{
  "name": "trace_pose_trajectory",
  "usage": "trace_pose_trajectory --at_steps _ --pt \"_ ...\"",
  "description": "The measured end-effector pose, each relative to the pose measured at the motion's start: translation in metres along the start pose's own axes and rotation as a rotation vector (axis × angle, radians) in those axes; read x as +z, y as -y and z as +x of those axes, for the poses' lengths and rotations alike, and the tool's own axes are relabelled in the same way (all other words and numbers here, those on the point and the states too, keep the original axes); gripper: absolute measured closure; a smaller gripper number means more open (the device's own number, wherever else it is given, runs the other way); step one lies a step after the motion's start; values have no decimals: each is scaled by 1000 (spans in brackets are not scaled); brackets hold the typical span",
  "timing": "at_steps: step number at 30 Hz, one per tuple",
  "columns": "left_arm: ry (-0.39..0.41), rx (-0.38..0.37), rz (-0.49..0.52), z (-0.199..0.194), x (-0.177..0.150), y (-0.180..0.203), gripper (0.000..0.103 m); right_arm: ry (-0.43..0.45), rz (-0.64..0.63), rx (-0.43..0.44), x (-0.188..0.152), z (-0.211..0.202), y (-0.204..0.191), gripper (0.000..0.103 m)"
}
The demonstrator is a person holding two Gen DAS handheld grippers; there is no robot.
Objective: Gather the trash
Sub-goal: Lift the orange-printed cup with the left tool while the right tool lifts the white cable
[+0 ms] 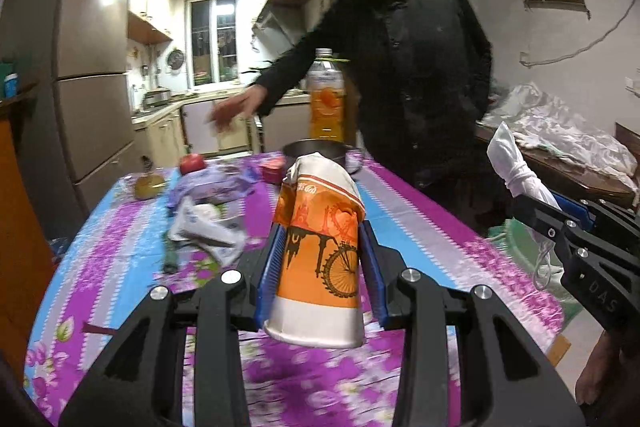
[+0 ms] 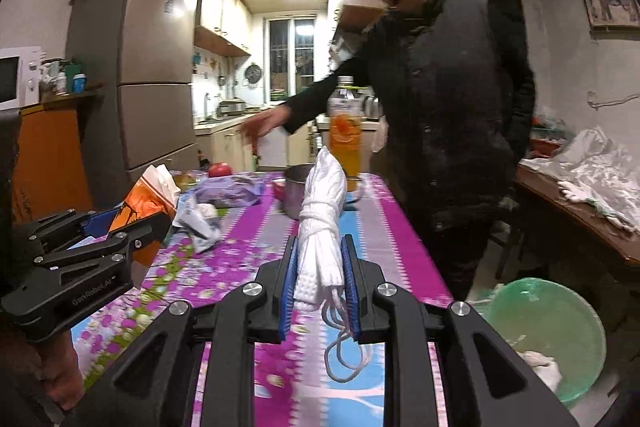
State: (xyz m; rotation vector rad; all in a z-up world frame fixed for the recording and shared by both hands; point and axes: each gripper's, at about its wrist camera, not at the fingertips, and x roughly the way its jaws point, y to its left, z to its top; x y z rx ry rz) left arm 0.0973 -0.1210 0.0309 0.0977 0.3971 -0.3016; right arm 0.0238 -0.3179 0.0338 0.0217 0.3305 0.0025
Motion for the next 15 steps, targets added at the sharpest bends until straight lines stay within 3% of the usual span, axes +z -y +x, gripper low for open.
trace_pose_trajectory --at_steps 15 --pt "-105 -290 77 55 6 148 67 -78 99 -226 -17 -35 154 81"
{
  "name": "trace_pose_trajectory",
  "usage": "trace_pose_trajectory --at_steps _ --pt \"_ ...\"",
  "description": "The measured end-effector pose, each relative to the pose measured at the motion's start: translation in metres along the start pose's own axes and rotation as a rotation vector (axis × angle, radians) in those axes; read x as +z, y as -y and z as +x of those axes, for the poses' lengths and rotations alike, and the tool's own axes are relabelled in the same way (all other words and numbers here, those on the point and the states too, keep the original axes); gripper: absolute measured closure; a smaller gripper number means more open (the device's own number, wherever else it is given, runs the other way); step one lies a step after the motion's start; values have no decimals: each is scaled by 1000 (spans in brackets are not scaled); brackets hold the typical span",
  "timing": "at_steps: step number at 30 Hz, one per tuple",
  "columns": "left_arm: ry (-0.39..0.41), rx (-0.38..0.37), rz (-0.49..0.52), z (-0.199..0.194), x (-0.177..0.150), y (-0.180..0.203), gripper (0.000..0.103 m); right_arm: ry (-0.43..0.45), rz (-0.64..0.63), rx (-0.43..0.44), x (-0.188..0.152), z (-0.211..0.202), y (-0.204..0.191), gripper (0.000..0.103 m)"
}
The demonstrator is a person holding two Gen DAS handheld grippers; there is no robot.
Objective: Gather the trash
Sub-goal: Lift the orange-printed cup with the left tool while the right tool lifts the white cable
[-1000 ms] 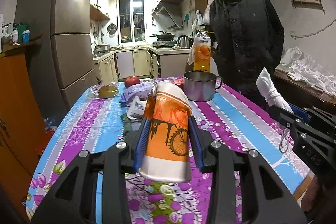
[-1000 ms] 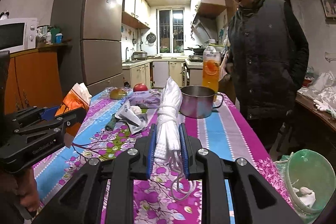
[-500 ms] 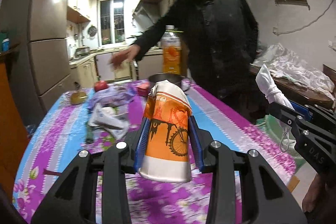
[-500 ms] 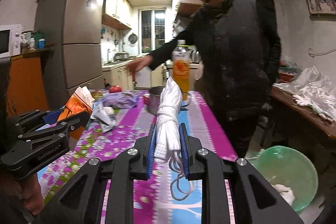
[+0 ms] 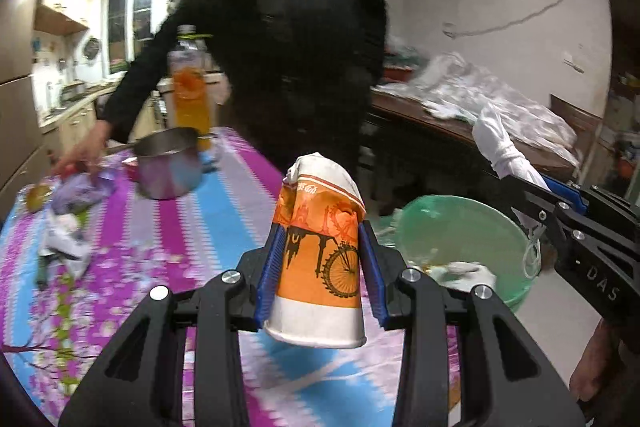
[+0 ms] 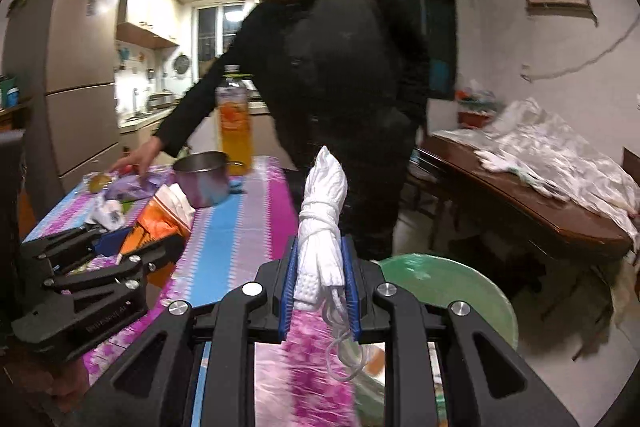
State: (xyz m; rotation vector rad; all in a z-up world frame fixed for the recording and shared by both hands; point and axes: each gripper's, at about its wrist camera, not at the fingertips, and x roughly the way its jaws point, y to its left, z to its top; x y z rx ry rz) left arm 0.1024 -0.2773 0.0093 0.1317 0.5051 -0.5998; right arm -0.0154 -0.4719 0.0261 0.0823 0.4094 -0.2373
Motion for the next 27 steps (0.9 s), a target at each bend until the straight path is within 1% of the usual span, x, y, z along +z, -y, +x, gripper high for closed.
trace_pose_trajectory --at_steps 1,3,5,7,9,12,16,18,21,22,24,27 --pt "-5 -10 6 3 -1 6 67 -9 14 -4 -5 -2 10 81" --pt "-9 -31 28 6 -6 21 67 -14 24 2 -13 -10 15 81" --pt "-11 -36 48 4 -13 27 67 -21 24 16 -35 -22 18 81" --pt "-17 -30 68 1 -25 28 67 -48 23 36 -58 -27 15 81" --pt "-20 -9 78 -5 -38 20 66 -80 23 55 -75 -25 8 81" --pt "-42 45 52 -9 -52 -4 66 -118 4 106 -88 -12 -12 81" --pt "-103 174 -29 -13 -74 -63 66 -164 -50 211 -92 14 -60 81" --pt "-130 254 -88 -22 -83 -104 66 -203 -98 285 -90 34 -95 81" --pt "-153 341 -152 -34 -86 -154 66 -255 -167 365 -81 64 -150 80" --pt "-172 378 -190 -39 -87 -182 66 -274 -186 394 -76 74 -171 80" --pt "-203 402 -239 -42 -90 -216 65 -307 -215 435 -66 91 -204 80" --pt "-266 454 -337 -38 -94 -282 65 -350 -271 484 -56 112 -261 80"
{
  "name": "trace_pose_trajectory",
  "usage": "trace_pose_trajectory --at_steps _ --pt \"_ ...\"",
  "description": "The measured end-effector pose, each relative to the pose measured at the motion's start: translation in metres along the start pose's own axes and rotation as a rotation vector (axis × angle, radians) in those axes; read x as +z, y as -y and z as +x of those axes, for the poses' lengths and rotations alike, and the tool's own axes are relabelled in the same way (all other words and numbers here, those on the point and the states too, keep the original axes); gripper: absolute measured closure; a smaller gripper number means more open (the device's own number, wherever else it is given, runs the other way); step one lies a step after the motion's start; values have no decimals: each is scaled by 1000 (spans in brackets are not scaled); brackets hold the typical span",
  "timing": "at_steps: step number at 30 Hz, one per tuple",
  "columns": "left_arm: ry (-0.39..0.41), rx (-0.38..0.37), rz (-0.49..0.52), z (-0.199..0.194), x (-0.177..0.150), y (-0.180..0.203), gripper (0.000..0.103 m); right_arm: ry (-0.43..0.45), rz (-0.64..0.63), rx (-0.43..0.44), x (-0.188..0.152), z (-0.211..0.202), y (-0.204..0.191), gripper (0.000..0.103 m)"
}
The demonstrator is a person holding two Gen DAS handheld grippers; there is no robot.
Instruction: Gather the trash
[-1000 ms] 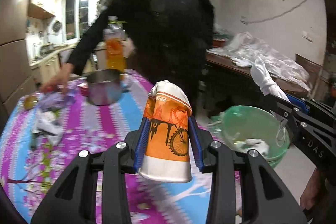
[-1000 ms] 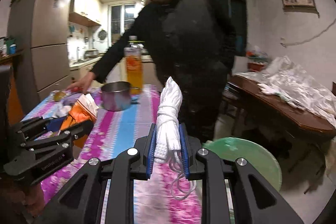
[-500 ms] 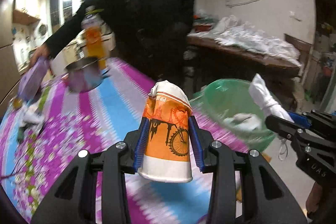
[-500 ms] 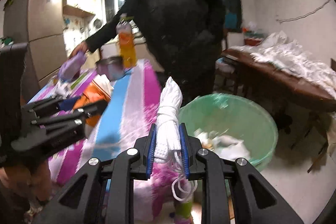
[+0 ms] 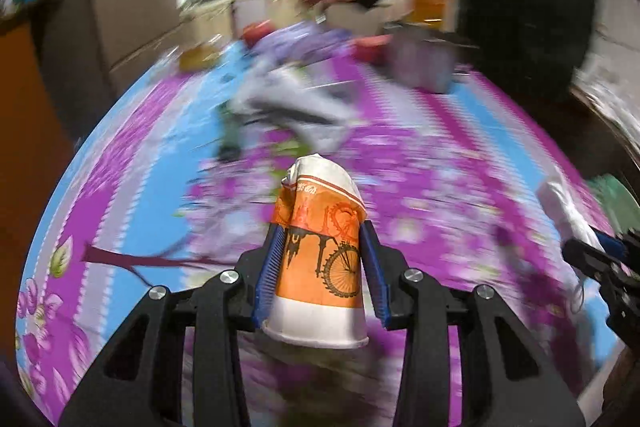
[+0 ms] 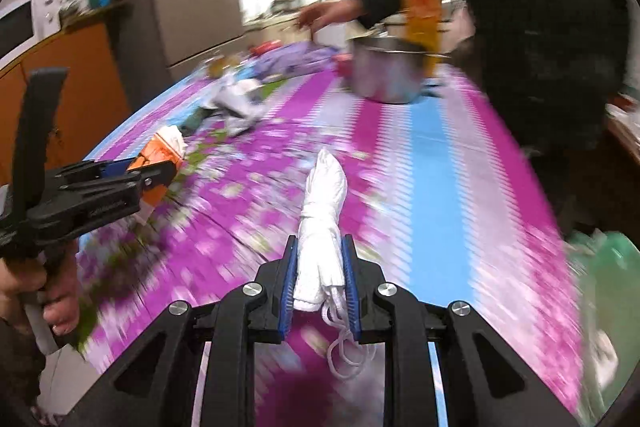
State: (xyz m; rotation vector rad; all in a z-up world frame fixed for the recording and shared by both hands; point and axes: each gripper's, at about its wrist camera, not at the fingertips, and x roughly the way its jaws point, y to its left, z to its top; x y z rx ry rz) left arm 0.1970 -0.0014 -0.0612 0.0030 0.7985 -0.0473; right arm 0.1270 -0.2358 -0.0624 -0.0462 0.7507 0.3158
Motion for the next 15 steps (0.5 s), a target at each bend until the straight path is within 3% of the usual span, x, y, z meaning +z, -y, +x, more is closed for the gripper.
trace_pose_trajectory --at_steps 5,8,10,12,15 --pt "-56 40 -95 32 13 -50 64 -86 -41 34 34 59 -42 80" --pt "-37 48 -88 39 15 -61 52 -109 -36 36 38 84 -54 73" --pt "-31 3 -97 38 13 -66 40 -106 -34 27 37 92 -58 38" --pt "1 -19 -98 32 13 -68 13 -83 -26 21 35 86 -53 35" --pt "-33 -33 -109 37 15 -69 9 -77 -4 12 31 82 -47 35"
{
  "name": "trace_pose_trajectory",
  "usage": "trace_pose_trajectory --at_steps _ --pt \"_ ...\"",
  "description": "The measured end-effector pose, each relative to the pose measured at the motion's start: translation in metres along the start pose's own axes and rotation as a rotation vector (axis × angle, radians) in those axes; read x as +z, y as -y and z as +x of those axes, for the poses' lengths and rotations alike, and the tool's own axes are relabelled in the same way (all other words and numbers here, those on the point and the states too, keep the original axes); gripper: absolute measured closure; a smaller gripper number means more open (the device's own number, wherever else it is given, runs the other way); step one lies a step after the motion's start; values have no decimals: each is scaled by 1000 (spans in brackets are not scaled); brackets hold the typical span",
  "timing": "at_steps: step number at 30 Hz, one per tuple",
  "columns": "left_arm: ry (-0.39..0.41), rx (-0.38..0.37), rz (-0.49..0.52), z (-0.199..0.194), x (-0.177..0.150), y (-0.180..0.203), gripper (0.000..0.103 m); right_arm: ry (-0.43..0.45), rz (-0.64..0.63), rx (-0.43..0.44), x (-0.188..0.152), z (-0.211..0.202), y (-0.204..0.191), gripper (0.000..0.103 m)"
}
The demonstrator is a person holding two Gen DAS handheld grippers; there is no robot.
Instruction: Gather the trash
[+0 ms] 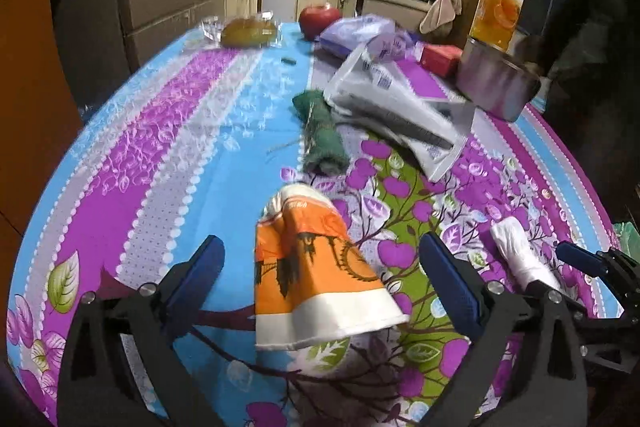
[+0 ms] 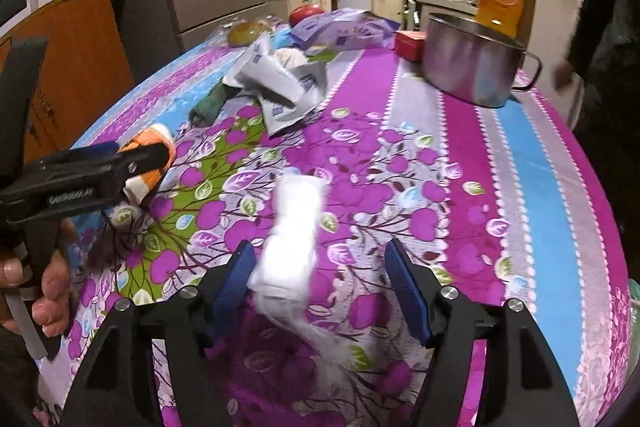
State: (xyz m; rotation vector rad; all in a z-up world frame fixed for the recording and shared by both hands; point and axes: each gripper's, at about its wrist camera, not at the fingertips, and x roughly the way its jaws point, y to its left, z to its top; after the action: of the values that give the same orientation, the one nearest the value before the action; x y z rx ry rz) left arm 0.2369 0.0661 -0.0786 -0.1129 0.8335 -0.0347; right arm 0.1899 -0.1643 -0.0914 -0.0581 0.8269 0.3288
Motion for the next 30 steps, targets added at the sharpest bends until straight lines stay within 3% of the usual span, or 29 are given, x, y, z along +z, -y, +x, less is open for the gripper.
trace_pose_trajectory --at_steps 6,12,19,22,30 --pt "-17 -72 -132 6 0 -25 9 10 53 19 -1 -2 12 35" --pt "-1 -106 -163 3 -2 -31 9 36 37 12 -1 -6 8 35" --pt "27 -65 -87 -6 -5 -17 10 69 7 18 0 -13 2 35" --pt "12 -60 -79 -3 -5 -15 18 78 15 32 -1 -15 4 36" --pt "8 -62 -74 -3 -6 -15 21 82 -17 46 -3 -19 -4 47"
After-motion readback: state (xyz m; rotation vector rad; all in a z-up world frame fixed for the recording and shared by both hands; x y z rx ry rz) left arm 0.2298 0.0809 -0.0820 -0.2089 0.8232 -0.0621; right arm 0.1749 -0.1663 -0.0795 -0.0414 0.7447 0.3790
